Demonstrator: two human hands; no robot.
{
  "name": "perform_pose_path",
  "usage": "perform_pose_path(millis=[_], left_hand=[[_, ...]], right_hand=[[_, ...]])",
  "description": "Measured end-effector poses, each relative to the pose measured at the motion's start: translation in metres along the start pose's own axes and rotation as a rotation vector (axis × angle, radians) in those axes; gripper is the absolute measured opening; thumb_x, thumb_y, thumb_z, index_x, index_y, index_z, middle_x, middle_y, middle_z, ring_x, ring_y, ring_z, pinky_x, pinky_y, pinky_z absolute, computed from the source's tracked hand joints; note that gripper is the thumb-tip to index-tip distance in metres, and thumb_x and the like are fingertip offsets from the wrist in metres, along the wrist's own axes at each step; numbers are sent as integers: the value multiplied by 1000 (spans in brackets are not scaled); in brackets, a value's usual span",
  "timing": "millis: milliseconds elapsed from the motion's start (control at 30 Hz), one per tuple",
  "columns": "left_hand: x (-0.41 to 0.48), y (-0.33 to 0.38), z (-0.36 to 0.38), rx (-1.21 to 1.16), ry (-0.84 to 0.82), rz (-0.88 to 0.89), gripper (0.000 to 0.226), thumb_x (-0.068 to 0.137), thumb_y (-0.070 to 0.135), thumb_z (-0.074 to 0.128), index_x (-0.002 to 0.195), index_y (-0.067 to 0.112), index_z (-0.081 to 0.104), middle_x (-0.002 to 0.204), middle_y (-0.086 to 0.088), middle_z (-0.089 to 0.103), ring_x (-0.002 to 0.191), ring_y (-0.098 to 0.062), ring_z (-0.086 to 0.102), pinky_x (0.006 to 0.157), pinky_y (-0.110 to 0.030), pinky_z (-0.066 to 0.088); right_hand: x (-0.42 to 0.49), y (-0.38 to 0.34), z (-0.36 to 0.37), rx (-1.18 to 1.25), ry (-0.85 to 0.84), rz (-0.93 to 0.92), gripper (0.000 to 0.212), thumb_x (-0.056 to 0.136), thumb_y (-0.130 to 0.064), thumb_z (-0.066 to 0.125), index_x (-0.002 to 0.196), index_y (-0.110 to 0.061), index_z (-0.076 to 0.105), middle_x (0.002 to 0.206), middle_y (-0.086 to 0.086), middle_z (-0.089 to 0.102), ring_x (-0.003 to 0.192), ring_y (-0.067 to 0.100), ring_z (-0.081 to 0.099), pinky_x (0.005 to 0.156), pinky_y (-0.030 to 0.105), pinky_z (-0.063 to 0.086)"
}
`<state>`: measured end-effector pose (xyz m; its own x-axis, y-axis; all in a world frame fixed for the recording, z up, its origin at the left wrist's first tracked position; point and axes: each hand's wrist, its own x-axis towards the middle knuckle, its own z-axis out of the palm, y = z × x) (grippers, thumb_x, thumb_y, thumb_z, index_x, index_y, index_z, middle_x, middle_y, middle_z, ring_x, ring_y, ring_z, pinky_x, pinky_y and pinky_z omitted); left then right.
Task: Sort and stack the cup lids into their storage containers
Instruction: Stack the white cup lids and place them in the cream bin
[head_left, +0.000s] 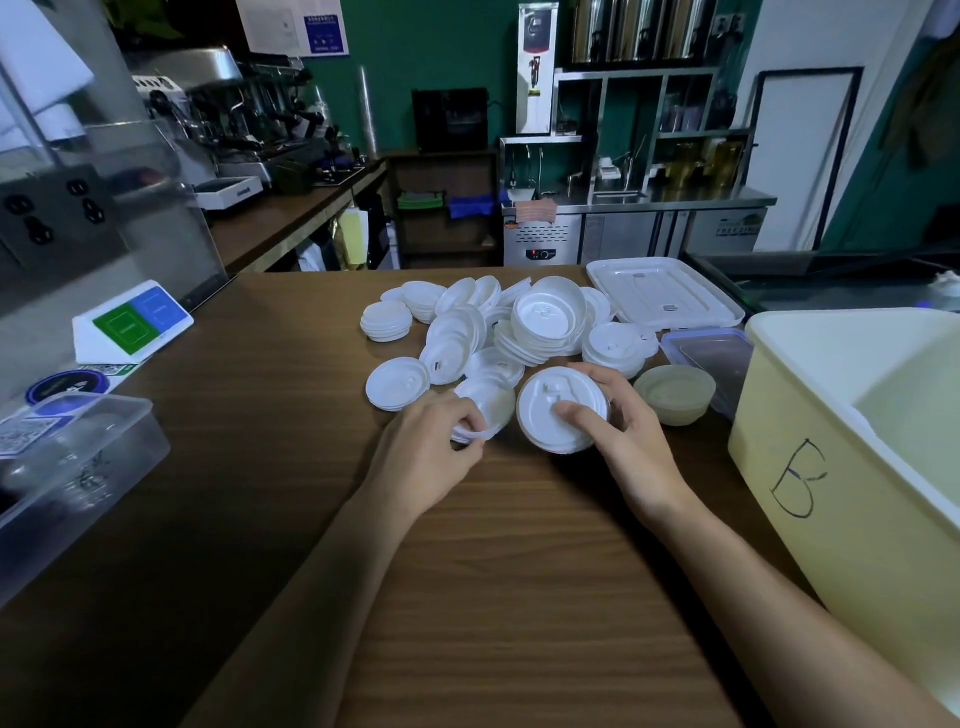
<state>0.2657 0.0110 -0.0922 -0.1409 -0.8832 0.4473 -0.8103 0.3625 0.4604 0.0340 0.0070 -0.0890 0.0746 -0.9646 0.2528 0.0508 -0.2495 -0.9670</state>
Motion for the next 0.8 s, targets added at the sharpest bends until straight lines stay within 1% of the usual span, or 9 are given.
perform_pose_path(millis=[67,133,167,233,267,367,567,700,800], left_hand=[[-1,1,1,1,-4,-1,16,87,12,76,95,26,75,87,15,68,89,-7,60,78,-31,53],[0,-1,2,-6,4,14,24,87,4,76,104,21,78,89,12,70,90,-10,63,80,-31,54],[1,-2,2,-11,10,25,25,86,0,77,103,18,79,87,10,70,88,-12,63,80,-30,54],[2,-2,0,-24,23,26,24,82,-5,80,95,15,79,80,11,65,80,-9,61,75,-19,49],[2,-1,-2,-35,30,7,23,80,-5,81,91,16,78,77,13,62,77,-6,60,72,-12,45],[3,1,-5,-106,46,-64,20,78,1,86,86,17,77,74,16,61,74,-3,61,69,-7,43],[4,13,-4,-235,131,-161,21,75,17,93,84,14,74,69,9,60,66,-9,52,63,-14,44],[3,24,-9,-433,294,-260,29,85,17,85,111,20,72,83,9,69,75,-8,67,70,-18,56],[5,29,-13,-705,305,-344,41,92,10,77,129,22,66,99,2,72,82,-18,76,77,-29,61]], right_hand=[[0,0,0,5,0,6,38,94,-12,78,128,-25,69,126,-3,74,119,15,68,107,31,51],[0,-1,0,6,-2,3,38,94,-12,78,129,-25,69,127,-3,73,120,14,68,107,30,50],[0,-1,0,4,-3,4,38,94,-12,78,129,-25,69,127,-4,73,120,14,68,107,30,50],[0,-2,0,-1,-3,3,38,95,-12,77,129,-26,69,126,-5,73,119,12,68,104,27,51],[-1,-3,0,-4,-2,5,38,95,-12,77,129,-26,69,125,-6,73,118,11,68,102,25,51],[-2,-4,0,-9,2,7,37,94,-12,77,128,-24,69,122,-5,74,115,10,68,100,23,51],[-1,-4,1,-28,12,-5,36,94,-13,78,127,-26,69,124,-5,73,118,12,68,105,28,51],[-1,-4,2,-25,41,-24,39,92,-17,81,128,-23,69,126,-5,74,120,13,68,106,31,51],[-1,-4,3,-25,61,-35,42,92,-16,81,131,-25,67,127,-6,73,121,12,67,106,29,52]])
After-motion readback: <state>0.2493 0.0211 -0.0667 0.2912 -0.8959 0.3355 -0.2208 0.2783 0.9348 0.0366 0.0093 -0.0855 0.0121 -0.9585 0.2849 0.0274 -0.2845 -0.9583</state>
